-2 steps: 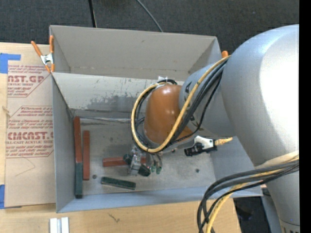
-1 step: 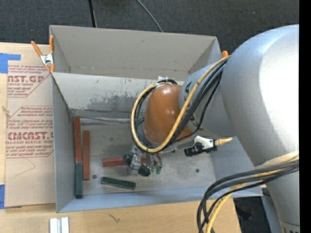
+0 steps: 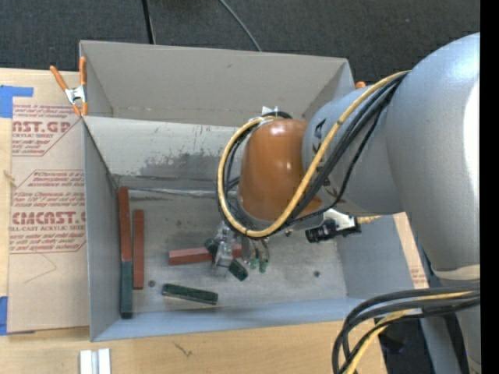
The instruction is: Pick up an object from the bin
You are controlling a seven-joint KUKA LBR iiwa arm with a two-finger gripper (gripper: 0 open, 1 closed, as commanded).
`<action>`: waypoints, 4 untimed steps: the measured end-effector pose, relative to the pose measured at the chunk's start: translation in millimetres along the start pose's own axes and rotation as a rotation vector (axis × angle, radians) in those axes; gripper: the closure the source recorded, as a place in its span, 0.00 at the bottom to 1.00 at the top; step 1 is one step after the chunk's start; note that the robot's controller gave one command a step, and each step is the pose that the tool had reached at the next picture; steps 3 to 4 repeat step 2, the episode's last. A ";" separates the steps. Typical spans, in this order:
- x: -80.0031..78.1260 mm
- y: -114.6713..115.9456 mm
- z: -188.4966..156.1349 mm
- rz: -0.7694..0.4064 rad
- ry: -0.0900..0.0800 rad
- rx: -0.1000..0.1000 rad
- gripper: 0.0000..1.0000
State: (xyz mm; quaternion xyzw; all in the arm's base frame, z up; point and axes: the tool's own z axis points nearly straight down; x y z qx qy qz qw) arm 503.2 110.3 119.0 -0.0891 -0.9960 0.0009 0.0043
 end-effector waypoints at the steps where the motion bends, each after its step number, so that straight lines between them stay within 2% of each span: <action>1: 20.0 13.5 -52.9 0.026 -0.010 -0.004 1.00; 2: -9.8 -17.8 -106.3 -0.010 -0.004 -0.001 1.00; 4: -9.8 -17.8 -106.3 -0.010 -0.004 -0.001 1.00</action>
Offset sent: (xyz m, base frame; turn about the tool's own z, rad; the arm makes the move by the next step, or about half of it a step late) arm 0.0174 -0.0328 0.1289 -0.0194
